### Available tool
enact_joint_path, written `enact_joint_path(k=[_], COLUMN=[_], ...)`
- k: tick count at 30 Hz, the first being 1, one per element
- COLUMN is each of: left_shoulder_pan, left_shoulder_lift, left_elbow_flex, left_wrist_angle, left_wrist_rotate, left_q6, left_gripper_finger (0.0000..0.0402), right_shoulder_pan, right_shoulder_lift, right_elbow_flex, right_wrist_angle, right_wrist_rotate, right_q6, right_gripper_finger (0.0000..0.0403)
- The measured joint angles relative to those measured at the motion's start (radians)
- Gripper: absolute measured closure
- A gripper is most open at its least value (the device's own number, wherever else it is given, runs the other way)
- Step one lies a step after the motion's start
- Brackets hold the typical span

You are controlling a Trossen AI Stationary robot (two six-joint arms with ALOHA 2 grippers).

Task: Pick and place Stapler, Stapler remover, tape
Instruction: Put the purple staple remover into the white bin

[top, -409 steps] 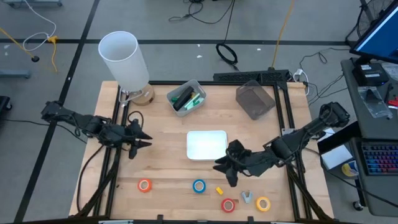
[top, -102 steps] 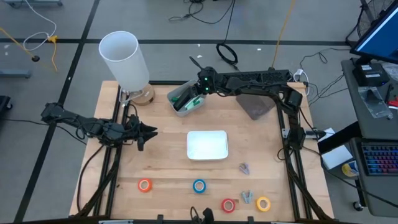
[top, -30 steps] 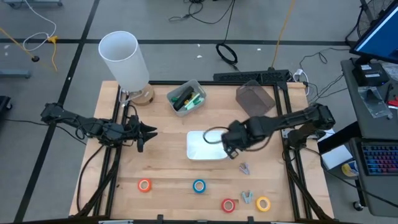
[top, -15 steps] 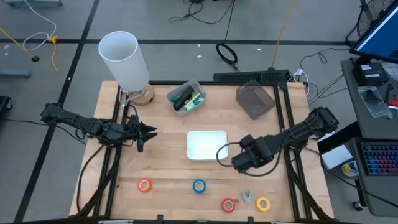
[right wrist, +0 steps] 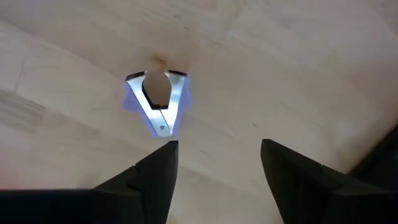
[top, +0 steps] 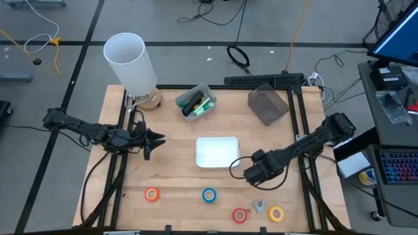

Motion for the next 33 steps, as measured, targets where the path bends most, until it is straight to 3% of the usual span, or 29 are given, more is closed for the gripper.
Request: enact_joint_path(k=[10, 15, 20, 27, 33], left_shoulder_pan=[0.0, 0.0, 0.0, 0.0, 0.0], left_shoulder_lift=[0.0, 0.0, 0.0, 0.0, 0.0], left_elbow_flex=[0.0, 0.0, 0.0, 0.0, 0.0], left_wrist_angle=[0.0, 0.001, 0.001, 0.001, 0.0], left_wrist_rotate=[0.023, 0.022, 0.022, 0.022, 0.022], left_q6=[-0.031, -0.041, -0.041, -0.041, -0.04], left_gripper_finger=[0.0266, 0.0266, 0.0266, 0.0266, 0.0266], right_shoulder_pan=[0.0, 0.0, 0.0, -0.006, -0.011], right_shoulder_lift=[0.0, -0.011, -0.103, -0.212, -0.21], right_elbow_flex=[-0.157, -0.165, -0.165, -0.164, -0.302], right_wrist_angle=[0.19, 0.194, 0.199, 0.237, 0.445], right_wrist_rotate=[0.002, -0.001, 0.002, 0.159, 0.076], right_q6=[-0.002, -0.005, 0.006, 0.058, 0.072], right_gripper_finger=[0.0191, 0.0191, 0.0194, 0.0194, 0.0195])
